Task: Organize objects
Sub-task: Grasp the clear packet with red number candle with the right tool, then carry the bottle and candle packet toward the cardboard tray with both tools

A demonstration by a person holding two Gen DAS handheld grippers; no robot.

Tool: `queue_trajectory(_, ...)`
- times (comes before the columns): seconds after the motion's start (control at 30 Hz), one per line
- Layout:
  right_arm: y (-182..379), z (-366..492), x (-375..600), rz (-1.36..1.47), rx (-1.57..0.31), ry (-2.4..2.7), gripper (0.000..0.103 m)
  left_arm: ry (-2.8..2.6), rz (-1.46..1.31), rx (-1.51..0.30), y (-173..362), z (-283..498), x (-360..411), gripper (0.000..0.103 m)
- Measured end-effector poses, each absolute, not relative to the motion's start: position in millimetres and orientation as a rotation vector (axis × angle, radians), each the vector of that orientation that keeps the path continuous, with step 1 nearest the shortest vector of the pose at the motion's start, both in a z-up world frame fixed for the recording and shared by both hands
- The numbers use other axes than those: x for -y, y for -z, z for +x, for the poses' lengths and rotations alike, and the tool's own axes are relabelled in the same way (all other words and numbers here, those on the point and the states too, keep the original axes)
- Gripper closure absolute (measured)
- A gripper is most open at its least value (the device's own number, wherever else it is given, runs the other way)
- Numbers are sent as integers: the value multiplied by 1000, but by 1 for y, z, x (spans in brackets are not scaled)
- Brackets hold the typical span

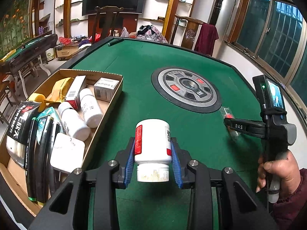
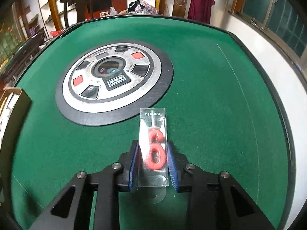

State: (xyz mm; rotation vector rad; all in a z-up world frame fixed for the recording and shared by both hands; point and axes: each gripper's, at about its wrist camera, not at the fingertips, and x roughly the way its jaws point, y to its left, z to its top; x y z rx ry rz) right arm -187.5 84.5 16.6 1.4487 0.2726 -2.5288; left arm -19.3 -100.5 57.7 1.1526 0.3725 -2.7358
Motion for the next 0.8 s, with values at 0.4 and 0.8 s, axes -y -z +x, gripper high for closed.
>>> queue_trajectory(0.4, -23, -149, -100, 1445, -130, 2447, 73, 2766, 1132, -279, -64, -5, 81, 69)
queue_trajectory(0.8, -53, -98, -110, 1328, -38, 2411, 73, 2827, 1088, -186, -83, 15, 52, 69)
